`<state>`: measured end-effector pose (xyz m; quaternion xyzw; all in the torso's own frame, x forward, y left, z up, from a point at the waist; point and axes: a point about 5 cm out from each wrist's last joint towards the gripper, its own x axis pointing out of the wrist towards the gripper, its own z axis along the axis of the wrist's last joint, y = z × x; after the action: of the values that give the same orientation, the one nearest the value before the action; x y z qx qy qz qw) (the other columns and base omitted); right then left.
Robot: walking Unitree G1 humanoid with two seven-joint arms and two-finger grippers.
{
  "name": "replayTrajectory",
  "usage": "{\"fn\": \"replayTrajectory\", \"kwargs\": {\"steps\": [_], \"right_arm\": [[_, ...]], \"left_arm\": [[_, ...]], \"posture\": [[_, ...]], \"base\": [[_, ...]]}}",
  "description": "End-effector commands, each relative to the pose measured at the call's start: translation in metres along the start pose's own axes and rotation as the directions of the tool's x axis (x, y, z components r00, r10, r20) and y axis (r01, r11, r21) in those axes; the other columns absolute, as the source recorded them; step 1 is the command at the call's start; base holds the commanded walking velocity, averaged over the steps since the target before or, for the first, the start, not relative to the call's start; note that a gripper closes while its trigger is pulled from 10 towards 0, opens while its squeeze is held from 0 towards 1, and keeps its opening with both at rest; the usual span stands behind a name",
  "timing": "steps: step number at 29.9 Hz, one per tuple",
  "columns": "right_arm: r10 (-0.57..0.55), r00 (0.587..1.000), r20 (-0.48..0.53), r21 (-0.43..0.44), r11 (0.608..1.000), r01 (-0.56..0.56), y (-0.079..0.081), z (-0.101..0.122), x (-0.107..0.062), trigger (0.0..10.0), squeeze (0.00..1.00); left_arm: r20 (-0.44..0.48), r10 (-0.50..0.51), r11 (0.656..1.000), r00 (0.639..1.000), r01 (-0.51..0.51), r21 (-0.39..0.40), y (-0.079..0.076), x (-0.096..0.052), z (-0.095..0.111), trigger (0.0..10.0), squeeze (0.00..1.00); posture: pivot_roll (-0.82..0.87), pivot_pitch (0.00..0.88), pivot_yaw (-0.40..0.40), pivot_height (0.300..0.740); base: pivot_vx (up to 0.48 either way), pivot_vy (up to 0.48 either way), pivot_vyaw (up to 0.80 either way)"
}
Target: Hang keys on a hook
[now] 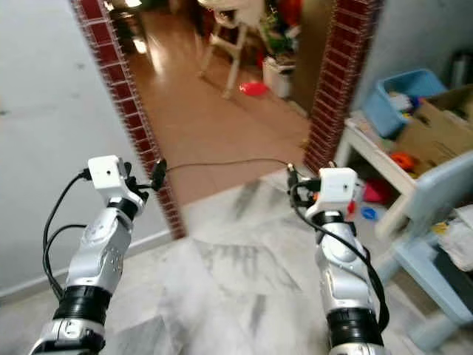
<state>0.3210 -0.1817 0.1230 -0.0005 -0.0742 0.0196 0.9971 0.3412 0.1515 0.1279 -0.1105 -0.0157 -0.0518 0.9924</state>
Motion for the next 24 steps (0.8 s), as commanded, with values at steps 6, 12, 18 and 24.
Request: {"fn": "replayTrajectory", "kwargs": {"steps": [6, 12, 18, 24], "right_arm": [[-0.003, 1.000, 0.003, -0.010, 1.000, 0.003, -0.0031, 0.0013, 0.0020, 10.0, 0.00], [0.003, 1.000, 0.002, -0.014, 1.000, -0.003, -0.0035, 0.0015, 0.0030, 10.0, 0.00], [0.007, 1.000, -0.003, -0.014, 1.000, -0.007, -0.0034, 0.0007, 0.0017, 10.0, 0.00], [0.009, 1.000, -0.007, -0.015, 1.000, -0.010, -0.0033, 0.0000, 0.0004, 10.0, 0.00]], "left_arm": [[-0.005, 0.008, 1.000, 1.000, -0.008, -0.004, -0.0046, 0.0024, -0.0010, 10.0, 0.00], [-0.018, 0.024, 1.000, 1.000, -0.024, -0.012, -0.0045, 0.0010, -0.0044, 10.0, 0.00], [-0.017, 0.034, 0.999, 0.999, -0.034, -0.010, -0.0018, -0.0016, -0.0052, 10.0, 0.00], [-0.017, 0.042, 0.999, 0.999, -0.043, -0.010, -0.0016, -0.0031, -0.0058, 10.0, 0.00]], "posture": [[-0.05, 0.000, 0.007, 0.740], [-0.04, 0.000, 0.001, 0.740], [-0.04, 0.000, -0.005, 0.740], [-0.04, 0.000, -0.009, 0.740]], "base": [[0.000, 0.000, 0.80], [0.000, 0.000, 0.80], [0.000, 0.000, 0.80], [0.000, 0.000, 0.80]]}}
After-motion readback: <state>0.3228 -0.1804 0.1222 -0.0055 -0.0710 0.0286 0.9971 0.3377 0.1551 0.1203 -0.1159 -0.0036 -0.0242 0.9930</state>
